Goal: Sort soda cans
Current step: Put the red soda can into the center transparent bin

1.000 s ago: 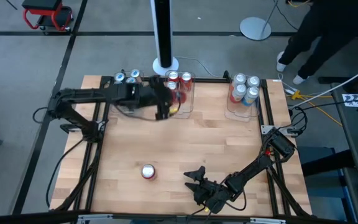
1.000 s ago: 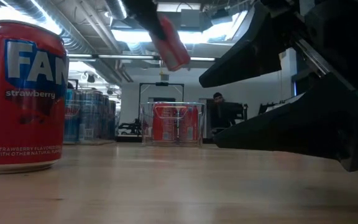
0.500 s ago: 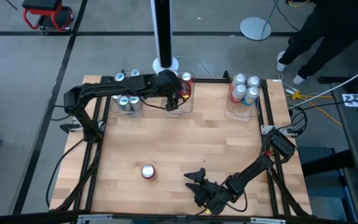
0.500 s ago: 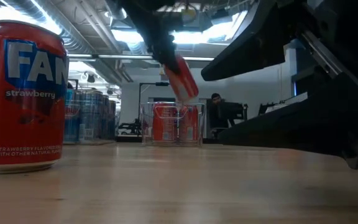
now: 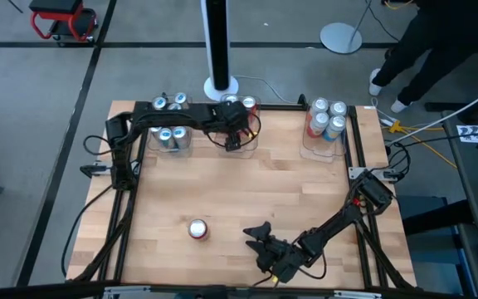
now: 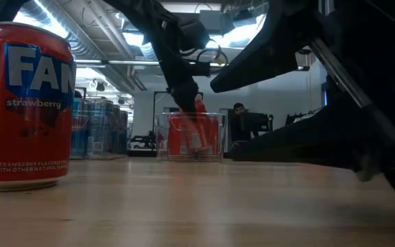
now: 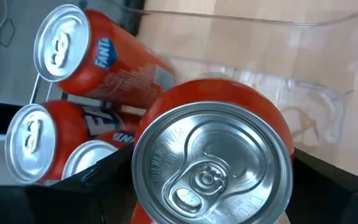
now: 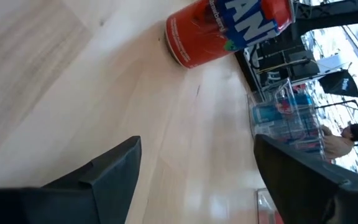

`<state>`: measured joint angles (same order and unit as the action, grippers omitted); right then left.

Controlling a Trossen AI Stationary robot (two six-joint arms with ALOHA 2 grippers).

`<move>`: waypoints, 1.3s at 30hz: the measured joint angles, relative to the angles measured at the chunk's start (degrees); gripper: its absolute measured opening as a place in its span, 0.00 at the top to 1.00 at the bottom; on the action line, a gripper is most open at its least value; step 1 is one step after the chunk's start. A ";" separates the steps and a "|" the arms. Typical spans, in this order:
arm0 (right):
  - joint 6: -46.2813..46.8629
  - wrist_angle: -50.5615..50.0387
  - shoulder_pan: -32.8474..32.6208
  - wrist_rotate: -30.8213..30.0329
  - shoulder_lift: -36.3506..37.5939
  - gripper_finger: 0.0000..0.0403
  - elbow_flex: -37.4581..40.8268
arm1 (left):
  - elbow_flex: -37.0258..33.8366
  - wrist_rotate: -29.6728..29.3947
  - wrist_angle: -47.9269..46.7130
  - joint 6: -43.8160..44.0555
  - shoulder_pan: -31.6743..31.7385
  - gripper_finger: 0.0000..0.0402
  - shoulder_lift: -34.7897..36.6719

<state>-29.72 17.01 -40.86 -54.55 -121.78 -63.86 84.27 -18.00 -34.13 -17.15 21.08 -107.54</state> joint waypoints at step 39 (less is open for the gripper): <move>-0.28 -0.55 0.42 1.21 0.02 0.23 0.05 | 0.04 -5.15 10.16 -3.34 0.39 0.11 -4.21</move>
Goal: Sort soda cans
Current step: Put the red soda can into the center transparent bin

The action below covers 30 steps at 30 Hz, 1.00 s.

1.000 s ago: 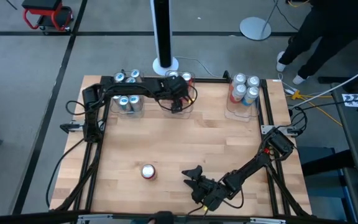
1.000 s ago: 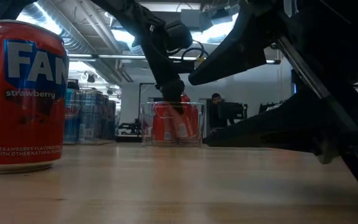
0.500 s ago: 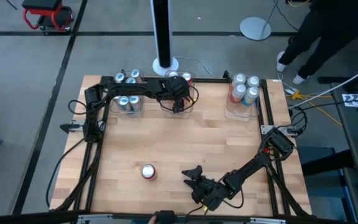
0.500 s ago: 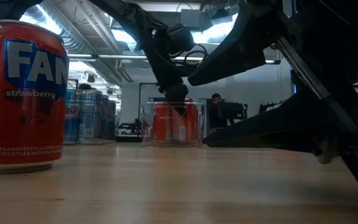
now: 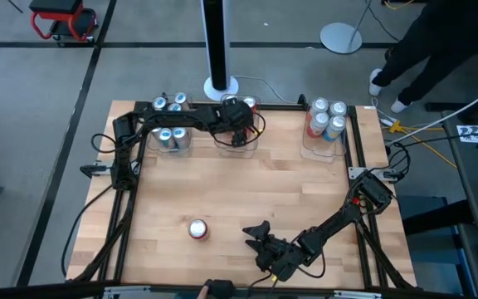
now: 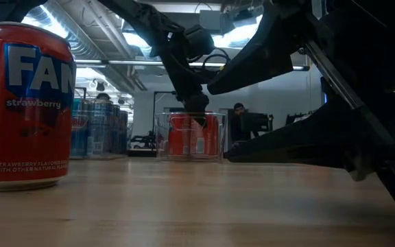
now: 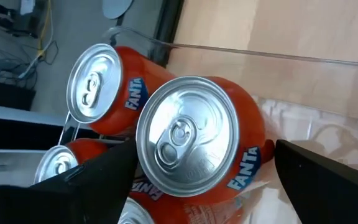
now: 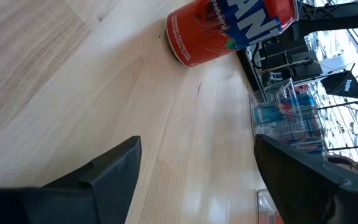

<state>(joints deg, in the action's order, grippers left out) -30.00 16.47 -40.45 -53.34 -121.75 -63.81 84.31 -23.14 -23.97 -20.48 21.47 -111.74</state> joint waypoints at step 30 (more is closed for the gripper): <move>-0.29 0.07 -0.02 0.07 0.00 0.23 0.02 | -0.02 2.83 -20.91 3.34 -17.59 0.11 23.34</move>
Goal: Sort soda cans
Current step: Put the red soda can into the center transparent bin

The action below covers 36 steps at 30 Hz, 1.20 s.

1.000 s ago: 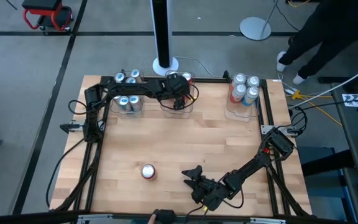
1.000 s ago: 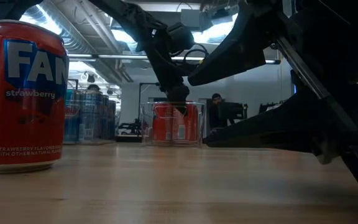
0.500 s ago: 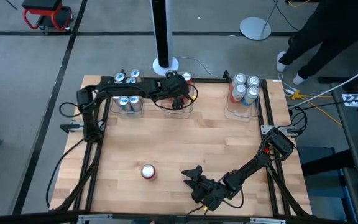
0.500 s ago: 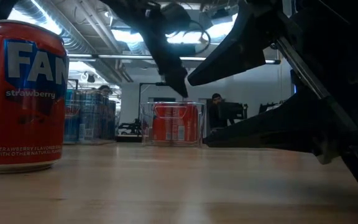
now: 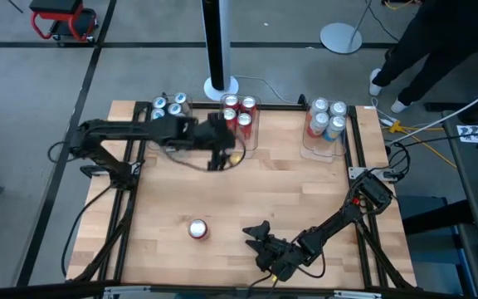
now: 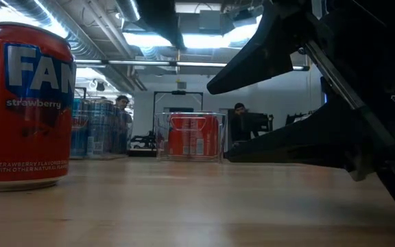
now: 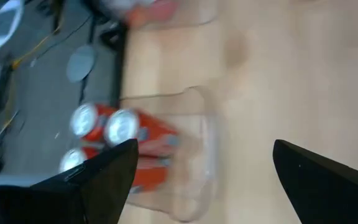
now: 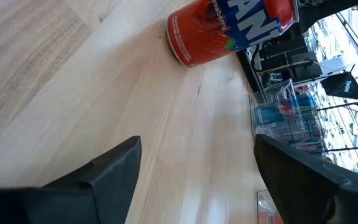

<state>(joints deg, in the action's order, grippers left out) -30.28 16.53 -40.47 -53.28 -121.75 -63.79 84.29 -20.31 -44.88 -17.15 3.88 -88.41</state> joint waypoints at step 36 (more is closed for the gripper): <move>-0.17 2.27 0.00 0.00 0.00 0.23 0.04 | 0.02 6.73 -12.05 28.11 -48.29 0.11 3.55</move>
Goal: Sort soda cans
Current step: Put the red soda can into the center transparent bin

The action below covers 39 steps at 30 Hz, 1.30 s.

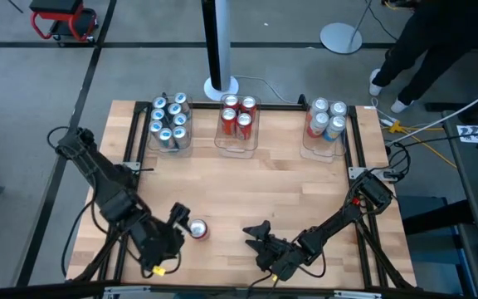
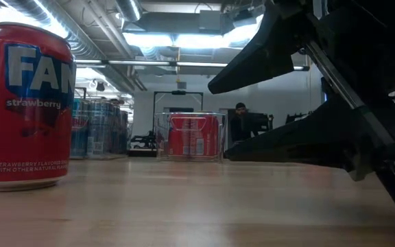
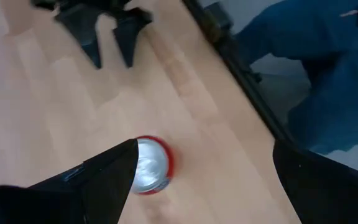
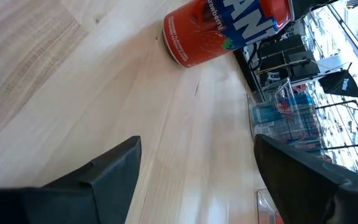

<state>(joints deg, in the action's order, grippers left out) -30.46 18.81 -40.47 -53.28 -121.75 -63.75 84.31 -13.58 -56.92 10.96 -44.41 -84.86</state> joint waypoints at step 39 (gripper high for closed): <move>1.77 2.45 -0.02 2.43 -0.13 0.23 -0.02 | -25.73 -2.05 24.87 13.43 8.18 0.11 0.00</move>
<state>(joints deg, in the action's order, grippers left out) -28.69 21.26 -40.49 -50.85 -121.89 -63.77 58.58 -15.63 -32.05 24.39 -36.23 -84.86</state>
